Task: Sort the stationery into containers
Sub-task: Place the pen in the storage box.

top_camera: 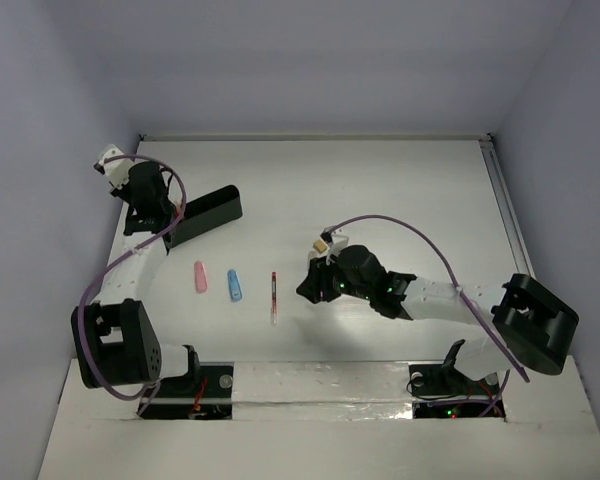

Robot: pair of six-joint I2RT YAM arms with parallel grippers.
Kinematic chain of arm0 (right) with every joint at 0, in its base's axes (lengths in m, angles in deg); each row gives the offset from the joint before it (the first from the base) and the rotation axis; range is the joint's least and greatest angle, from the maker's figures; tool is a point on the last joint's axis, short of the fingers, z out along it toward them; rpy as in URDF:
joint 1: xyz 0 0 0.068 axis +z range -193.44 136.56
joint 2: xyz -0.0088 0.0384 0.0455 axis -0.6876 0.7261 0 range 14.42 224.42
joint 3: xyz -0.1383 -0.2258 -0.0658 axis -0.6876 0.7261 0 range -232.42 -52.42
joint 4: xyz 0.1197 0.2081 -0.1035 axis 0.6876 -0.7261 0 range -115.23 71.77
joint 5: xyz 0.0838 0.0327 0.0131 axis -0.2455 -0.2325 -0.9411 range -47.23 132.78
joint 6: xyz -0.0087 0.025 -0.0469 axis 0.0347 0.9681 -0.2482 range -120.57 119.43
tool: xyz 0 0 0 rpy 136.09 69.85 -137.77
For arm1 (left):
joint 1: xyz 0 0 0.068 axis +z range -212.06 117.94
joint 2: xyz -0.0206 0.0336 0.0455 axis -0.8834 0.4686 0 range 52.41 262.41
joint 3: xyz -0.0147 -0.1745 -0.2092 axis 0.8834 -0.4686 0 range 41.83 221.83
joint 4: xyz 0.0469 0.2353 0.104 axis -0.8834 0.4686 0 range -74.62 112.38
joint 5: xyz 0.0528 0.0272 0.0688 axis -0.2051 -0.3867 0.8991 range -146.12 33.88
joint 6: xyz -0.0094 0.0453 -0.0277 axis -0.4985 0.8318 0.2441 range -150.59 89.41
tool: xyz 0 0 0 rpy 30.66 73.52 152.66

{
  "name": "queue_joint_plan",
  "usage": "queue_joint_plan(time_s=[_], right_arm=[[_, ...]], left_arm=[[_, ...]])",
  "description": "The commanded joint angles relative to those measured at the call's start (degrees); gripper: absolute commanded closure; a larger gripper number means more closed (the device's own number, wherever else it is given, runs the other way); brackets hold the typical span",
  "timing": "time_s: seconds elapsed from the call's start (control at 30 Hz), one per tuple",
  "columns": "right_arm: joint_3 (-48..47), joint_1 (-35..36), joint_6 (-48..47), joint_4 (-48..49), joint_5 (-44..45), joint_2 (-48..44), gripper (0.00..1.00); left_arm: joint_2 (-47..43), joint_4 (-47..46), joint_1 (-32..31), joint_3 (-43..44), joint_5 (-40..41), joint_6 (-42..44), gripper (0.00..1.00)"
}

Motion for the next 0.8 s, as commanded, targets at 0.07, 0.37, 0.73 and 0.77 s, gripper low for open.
queue_joint_plan(time_s=[0.07, 0.37, 0.73, 0.77], right_arm=[[0.41, 0.37, -1.20, 2.60, 0.67, -1.54, 0.49], [-0.03, 0.90, -1.46, 3.30, -1.61, -0.13, 0.49], [-1.26, 0.90, -1.20, 3.39, -2.66, 1.89, 0.49], [-1.26, 0.90, -1.11, 3.91, -2.75, 1.98, 0.49]], left_arm=[[2.39, -8.78, 0.18, 1.23, 4.05, 7.35, 1.00], [7.84, -15.11, 0.71, -0.26, 5.54, 13.33, 1.00], [11.90, -20.39, 0.71, -2.46, 6.52, 13.33, 0.93], [12.16, -20.39, 0.71, -2.63, 6.25, 13.07, 0.92]])
